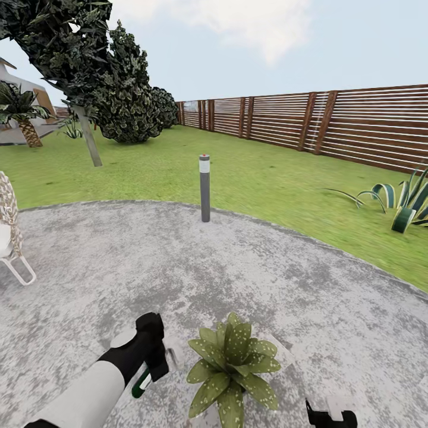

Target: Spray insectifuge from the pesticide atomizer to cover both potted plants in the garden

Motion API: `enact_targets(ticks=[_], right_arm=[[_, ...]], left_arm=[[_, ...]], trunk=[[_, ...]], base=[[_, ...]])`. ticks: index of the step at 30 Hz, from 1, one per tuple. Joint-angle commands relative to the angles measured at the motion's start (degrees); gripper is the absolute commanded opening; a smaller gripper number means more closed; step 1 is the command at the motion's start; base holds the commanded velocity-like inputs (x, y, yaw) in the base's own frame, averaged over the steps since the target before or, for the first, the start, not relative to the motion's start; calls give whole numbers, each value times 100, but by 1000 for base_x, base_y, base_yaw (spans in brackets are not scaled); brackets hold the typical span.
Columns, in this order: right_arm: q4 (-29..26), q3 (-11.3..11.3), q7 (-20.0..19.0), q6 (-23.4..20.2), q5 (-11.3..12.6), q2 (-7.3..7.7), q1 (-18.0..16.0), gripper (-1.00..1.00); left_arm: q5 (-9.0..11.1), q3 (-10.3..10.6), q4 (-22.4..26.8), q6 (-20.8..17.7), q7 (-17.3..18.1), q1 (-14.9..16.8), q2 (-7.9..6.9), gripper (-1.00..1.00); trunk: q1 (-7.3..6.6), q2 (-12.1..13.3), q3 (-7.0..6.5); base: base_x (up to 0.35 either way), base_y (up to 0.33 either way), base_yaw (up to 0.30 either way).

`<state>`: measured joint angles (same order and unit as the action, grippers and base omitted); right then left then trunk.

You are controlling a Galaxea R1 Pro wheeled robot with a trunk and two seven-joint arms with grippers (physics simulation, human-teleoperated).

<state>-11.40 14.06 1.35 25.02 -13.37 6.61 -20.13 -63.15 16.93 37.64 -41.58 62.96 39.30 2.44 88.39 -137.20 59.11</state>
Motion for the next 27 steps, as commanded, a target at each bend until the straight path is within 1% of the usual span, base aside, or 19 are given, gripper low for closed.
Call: enact_targets(ticks=[1,3,5,7,9,11,13,15,16,19,21,23,24,25,27], right_arm=[[6,35,14,20,-60,-4,5,100],[6,35,14,20,-60,-3,8,100],[6,36,14,20,-60,-2,9,100],[6,36,14,20,-60,-1,9,100],[6,36,14,20,-60,-7,9,100],[6,35,14,20,-60,-4,9,100],[5,36,14,20,-60,-5,9,100],[6,31,9,20,-60,-9,9,100],[6,29,7,20,-60,-9,9,100],[6,33,7,20,-60,-10,9,100],[6,29,6,20,-60,-10,9,100],[6,29,7,20,-60,-10,9,100],[6,30,10,20,-60,-10,9,100],[6,31,9,20,-60,-10,9,100],[6,34,11,20,-60,-10,9,100]], left_arm=[[60,5,41,-35,32,-6,5,-100],[94,-1,59,-35,1,-9,16,-100],[112,-13,68,-40,-170,-10,-5,-100],[128,-124,74,-42,-226,-10,-37,-100],[134,-221,76,-37,-241,-10,-33,-100],[151,-247,65,18,-250,-10,-28,-100],[156,-248,-57,229,-254,-111,-52,-100],[116,-268,-150,641,-289,-471,-164,-100],[131,-279,-158,751,-324,-534,-183,-100],[150,-276,-164,862,-395,-595,-151,-100],[183,-289,-100,873,-538,-598,-133,-100],[305,-301,79,872,-620,-599,-141,-100],[439,-337,174,871,-640,-599,-144,-100],[600,-436,251,873,-656,-599,-151,-100],[716,-563,289,883,-663,-602,-167,-100]], trunk=[[-1,-2,5],[-1,-2,5],[-1,-2,5],[-1,-2,5],[-1,-2,5],[-1,-2,5],[-1,-2,5],[-1,-2,5],[-1,-2,5],[-1,-2,5],[-1,-2,5],[-1,-2,5],[-1,-2,5],[-1,-2,5],[-1,-2,5]], base=[[0,0,0],[0,0,0],[0,0,0],[0,0,0],[0,0,0],[0,0,0],[0,0,0],[0,0,0],[0,0,0],[0,0,0],[0,0,0],[0,0,0],[0,0,0],[0,0,0],[0,0,0]])
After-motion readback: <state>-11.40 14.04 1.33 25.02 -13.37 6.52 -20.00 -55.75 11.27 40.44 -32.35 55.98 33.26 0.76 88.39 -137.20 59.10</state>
